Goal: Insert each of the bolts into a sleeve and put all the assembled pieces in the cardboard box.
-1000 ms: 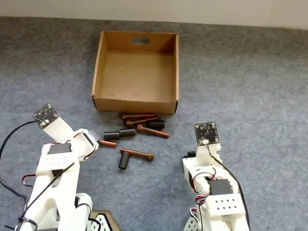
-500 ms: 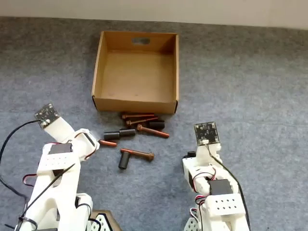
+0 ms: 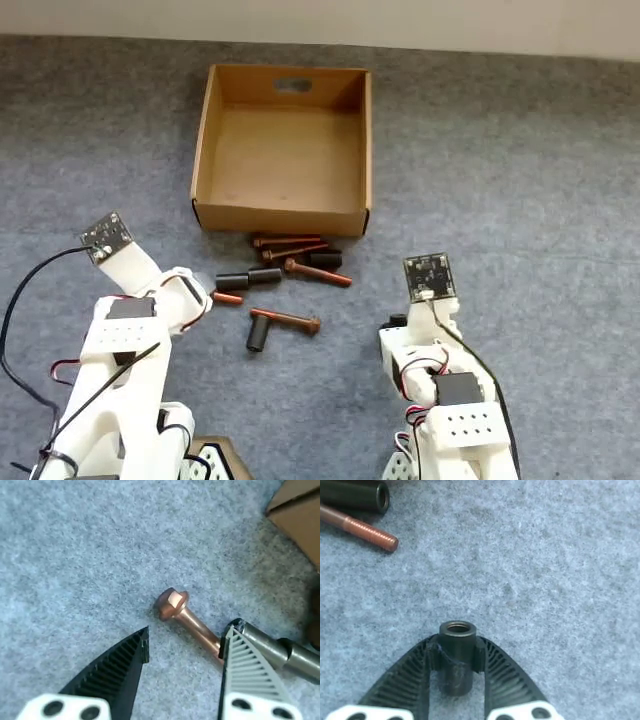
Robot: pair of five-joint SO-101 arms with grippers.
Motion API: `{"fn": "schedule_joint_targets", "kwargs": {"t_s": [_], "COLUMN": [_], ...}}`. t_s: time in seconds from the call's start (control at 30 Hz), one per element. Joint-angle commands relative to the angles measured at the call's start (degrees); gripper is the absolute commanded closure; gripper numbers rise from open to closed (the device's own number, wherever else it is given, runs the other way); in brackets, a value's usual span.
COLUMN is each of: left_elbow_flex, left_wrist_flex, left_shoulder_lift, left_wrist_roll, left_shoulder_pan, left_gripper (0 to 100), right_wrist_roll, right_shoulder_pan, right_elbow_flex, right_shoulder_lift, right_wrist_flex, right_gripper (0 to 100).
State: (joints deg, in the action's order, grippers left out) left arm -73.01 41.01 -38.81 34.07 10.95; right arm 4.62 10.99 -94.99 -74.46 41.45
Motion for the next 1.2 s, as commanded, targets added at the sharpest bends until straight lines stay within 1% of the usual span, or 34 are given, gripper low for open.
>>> {"fn": "schedule_joint_targets", "kwargs": {"t_s": [0.0, 0.3, 0.43, 0.57, 0.73, 0.93, 1.07, 1.17], "left_elbow_flex": [1.27, 1.45, 3.38, 8.48, 12.00, 12.00, 12.00, 12.88], "left_wrist_flex": [-0.88, -0.88, -1.14, -0.79, 3.08, 5.71, 6.33, 6.77], "left_shoulder_lift": [0.13, 0.66, 7.16, 14.37, 18.15, 17.98, 17.98, 17.89], "left_wrist_roll": [0.53, 0.35, 0.26, 0.44, 0.44, 0.00, -4.13, -6.86], "left_shoulder_pan": [-0.66, -1.01, -1.01, -0.66, -0.66, -0.66, -0.84, -0.66], "left_gripper": [76, 75, 75, 76, 76, 76, 76, 83], "right_wrist_roll": [0.62, 0.62, 0.62, 0.62, 0.62, 0.62, 0.62, 0.62], "right_shoulder_pan": [-0.13, -0.13, -0.13, -0.13, -0.13, -0.13, -0.13, -0.13], "right_elbow_flex": [0.13, 0.13, 0.13, 0.13, 0.13, 0.13, 0.13, 0.13], "right_shoulder_lift": [-0.40, -0.40, -0.40, -0.40, -0.40, -0.40, -0.40, -0.40], "right_wrist_flex": [-0.75, -0.75, -0.75, -0.75, -0.75, -0.75, -0.75, -0.75], "right_gripper": [99.3, 99.3, 99.3, 99.3, 99.3, 99.3, 99.3, 99.3]}}
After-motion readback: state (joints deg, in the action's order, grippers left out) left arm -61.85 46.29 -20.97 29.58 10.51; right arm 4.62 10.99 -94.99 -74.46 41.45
